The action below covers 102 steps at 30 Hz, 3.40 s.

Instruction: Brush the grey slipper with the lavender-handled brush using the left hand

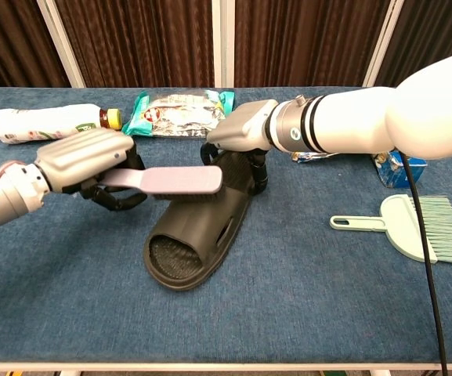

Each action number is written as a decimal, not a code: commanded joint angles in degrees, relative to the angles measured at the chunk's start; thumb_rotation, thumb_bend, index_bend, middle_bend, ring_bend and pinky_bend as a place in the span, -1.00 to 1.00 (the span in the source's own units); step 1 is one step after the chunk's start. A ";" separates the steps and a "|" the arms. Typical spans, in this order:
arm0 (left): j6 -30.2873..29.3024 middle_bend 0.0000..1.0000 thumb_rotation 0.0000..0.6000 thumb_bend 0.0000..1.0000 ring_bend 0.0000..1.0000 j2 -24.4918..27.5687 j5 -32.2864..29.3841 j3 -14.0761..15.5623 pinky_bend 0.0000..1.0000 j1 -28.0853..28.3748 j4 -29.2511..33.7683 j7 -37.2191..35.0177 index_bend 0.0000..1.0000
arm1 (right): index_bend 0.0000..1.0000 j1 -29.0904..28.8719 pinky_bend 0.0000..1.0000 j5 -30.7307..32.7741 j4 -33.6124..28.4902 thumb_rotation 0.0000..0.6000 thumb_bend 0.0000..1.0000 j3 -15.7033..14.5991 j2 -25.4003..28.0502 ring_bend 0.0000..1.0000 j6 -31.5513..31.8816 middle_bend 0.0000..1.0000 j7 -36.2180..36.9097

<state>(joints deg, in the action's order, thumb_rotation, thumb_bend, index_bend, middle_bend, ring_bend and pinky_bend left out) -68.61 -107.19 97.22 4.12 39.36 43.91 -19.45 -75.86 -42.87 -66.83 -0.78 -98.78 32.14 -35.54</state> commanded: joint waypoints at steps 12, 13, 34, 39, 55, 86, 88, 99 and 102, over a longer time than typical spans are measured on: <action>-3.02 1.00 1.00 -0.09 1.00 4.94 3.90 3.98 1.00 -1.19 8.36 4.42 1.00 | -0.02 0.03 -0.53 -0.58 0.82 1.00 -0.65 -0.03 -0.43 -0.55 -0.56 -0.13 1.00; -4.06 1.00 1.00 -0.09 1.00 5.30 3.48 3.19 1.00 -1.42 9.08 4.23 1.00 | -0.02 0.02 -0.53 -0.77 0.85 1.00 -0.65 -0.16 -0.42 -0.55 -0.65 -0.13 0.98; 0.68 1.00 1.00 -0.09 1.00 1.96 0.86 2.70 1.00 -1.31 3.84 3.48 1.00 | -0.02 -0.13 -0.53 -0.89 1.41 1.00 -0.65 -0.10 -0.70 -0.55 -0.77 -0.13 1.44; -0.91 1.00 1.00 -0.09 1.00 3.43 2.85 4.42 1.00 -1.85 7.11 4.69 1.00 | -0.02 -0.17 -0.53 -0.99 1.57 1.00 -0.65 -0.01 -0.85 -0.55 -0.87 -0.15 1.61; 0.13 1.00 1.00 -0.11 1.00 8.92 -9.01 -3.09 1.00 -5.72 13.08 3.51 1.00 | -1.00 0.13 -1.00 0.95 -7.35 1.00 -0.95 -1.31 5.51 -1.00 1.81 -1.00 0.97; 6.79 -0.67 0.19 -0.81 -0.78 18.47 -15.39 -5.57 -0.36 -8.15 30.96 18.58 -0.70 | -1.00 25.20 -1.00 -26.03 -30.69 1.00 -0.94 0.68 35.13 -1.00 20.72 -1.00 28.42; 3.61 -0.67 0.25 -0.81 -0.78 20.76 -14.89 -6.05 -0.36 -9.70 32.65 15.86 -0.70 | -1.00 27.93 -1.00 -27.53 -31.01 1.00 -0.89 -0.39 36.83 -1.00 22.79 -1.00 29.70; -9.54 -0.64 1.00 -0.85 -0.78 30.31 -21.04 -7.68 -0.38 -21.71 33.36 11.64 -0.65 | -0.97 47.84 -1.00 -31.60 -28.40 1.00 -0.79 -4.67 40.17 -1.00 43.69 -0.82 34.73; -14.01 -0.64 1.00 -0.85 -0.78 31.26 -21.82 -7.05 -0.40 -25.77 34.51 13.28 -0.65 | -0.97 53.74 -1.00 -33.32 -26.14 1.00 -0.79 -5.13 39.03 -1.00 50.46 -0.86 37.02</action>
<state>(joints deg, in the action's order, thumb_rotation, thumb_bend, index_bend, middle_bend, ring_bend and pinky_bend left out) -79.73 -77.13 76.36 -3.31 16.14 77.54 -7.33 -27.76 -74.17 -95.34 -4.83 -59.25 76.59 -1.21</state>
